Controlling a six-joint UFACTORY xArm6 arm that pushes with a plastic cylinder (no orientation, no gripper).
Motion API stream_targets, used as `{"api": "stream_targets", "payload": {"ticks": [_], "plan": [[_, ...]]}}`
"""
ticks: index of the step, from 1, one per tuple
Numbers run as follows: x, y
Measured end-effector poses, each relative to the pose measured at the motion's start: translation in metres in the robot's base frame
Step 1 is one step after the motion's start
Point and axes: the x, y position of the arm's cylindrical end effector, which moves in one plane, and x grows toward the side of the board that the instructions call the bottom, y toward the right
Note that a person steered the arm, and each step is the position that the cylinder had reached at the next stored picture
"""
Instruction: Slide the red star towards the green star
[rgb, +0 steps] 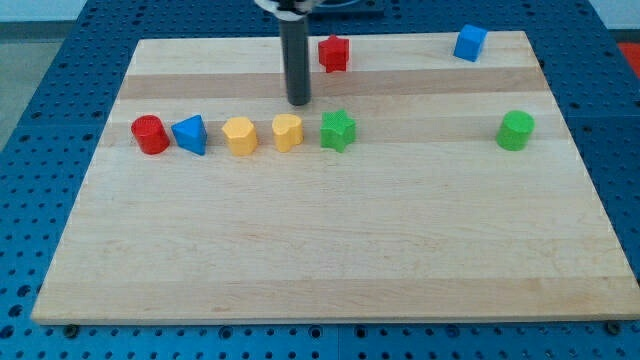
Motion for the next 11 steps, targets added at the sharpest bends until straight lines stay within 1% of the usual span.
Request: {"api": "stream_targets", "payload": {"ticks": [1,2,3,4,6,7,9,10,11], "plan": [[-0.02,-0.04],[-0.067,-0.051],[-0.104,-0.049],[-0.115,-0.023],[-0.109,0.045],[-0.095,0.072],[-0.045,0.101],[-0.033,0.109],[-0.033,0.109]]}}
